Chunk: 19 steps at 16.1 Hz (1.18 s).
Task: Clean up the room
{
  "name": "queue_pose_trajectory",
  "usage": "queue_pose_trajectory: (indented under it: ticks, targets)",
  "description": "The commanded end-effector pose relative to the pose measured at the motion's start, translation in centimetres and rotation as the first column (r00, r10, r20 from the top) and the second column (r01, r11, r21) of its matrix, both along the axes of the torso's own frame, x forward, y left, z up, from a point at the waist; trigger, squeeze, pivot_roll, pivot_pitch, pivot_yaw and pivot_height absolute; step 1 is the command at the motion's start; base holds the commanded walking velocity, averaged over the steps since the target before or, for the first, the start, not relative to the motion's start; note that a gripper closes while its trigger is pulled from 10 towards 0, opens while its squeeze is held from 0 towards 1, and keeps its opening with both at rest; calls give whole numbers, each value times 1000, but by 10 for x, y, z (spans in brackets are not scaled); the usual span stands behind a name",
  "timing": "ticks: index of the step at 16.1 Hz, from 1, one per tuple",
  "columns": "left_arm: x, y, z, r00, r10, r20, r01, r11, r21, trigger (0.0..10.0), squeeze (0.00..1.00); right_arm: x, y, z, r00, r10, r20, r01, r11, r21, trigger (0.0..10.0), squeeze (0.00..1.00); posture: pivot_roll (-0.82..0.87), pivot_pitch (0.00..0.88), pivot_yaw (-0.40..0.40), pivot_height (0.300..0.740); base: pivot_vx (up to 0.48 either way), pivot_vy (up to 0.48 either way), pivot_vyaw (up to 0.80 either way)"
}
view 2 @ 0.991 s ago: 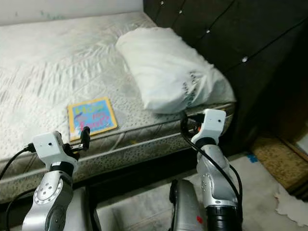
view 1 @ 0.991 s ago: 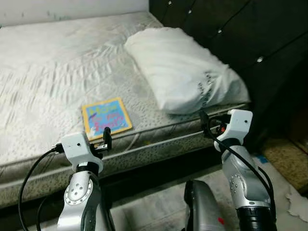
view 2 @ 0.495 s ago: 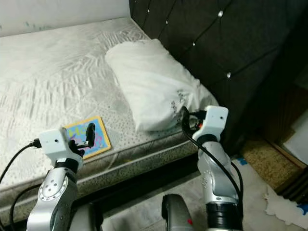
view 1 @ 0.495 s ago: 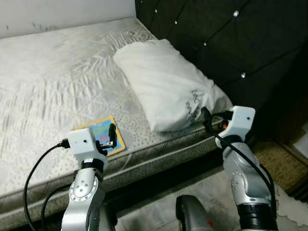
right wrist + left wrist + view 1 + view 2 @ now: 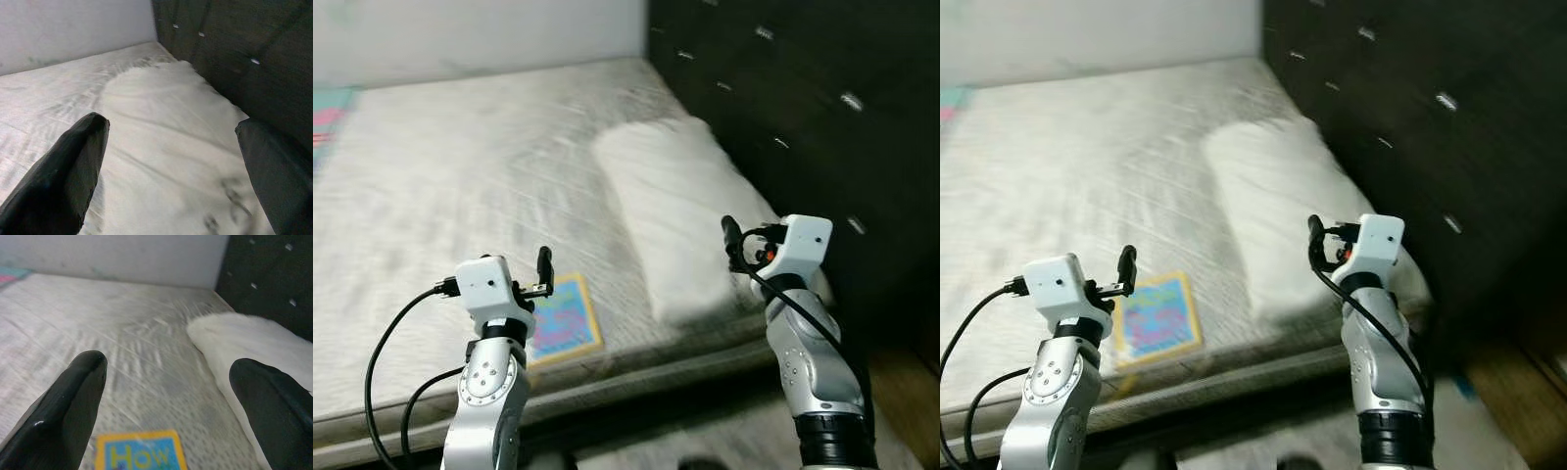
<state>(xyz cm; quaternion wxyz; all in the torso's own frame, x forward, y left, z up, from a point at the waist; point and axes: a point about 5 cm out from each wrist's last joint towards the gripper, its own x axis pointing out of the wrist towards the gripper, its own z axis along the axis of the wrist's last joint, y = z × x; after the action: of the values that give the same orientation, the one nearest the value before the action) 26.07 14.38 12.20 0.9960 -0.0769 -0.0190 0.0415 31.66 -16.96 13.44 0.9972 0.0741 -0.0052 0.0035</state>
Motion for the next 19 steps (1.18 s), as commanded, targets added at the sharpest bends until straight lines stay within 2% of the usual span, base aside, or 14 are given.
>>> queue_pose_trajectory:
  ticks: [1, 6, 9, 12, 14, 15, 17, 19]
  targets:
    - [0, -2, -2, 1000, 2, -2, -2, 1000, 9, 10000, 0, 2, 2, 3, 1000, 7, 13, -8, 1000, 12, 10000, 0, -56, 0, 23, 734, 0, 0, 0]
    - [-4, 8, -13, 1000, -10, -20, 13, 992, 127, 10000, 0, 4, 7, 0, 1000, 28, 13, -28, 1000, 12, 10000, 0, -37, 0, 20, 740, 0, 0, 0]
    - [-2, 12, -15, 999, -26, -32, 30, 991, 128, 10000, 0, 5, 11, -2, 999, 37, 10, -37, 999, 16, 10000, 0, -26, 0, 20, 740, 0, 0, 0]
    - [1, 6, -14, 990, -132, -46, 138, 972, 191, 10000, 0, 9, 16, -3, 998, 67, 11, -67, 998, 5, 10000, 0, -1, 0, 8, 740, 0, 0, 0]
    - [4, 0, -8, 975, -218, -34, 220, 940, 262, 10000, 0, 13, 24, -1, 994, 109, 19, -109, 994, 2, 10000, 0, 11, 0, 5, 740, 0, 0, -213]
    - [5, 2, -5, 978, -206, -23, 204, 935, 290, 10000, 0, 14, 32, 4, 988, 147, 45, -148, 989, 23, 10000, 0, 19, 0, 7, 740, 0, 0, 0]
    - [0, 12, -13, 991, -129, -30, 132, 948, 289, 10000, 0, 12, 46, 4, 978, 198, 60, -201, 978, 47, 10000, 0, 38, 0, 6, 740, 0, 0, 0]
    - [-15, 30, -24, 999, 2, -40, 8, 973, 229, 10000, 0, 5, 65, 4, 951, 295, 95, -293, 956, -31, 10000, 0, 48, 0, -19, 740, 0, 0, 0]
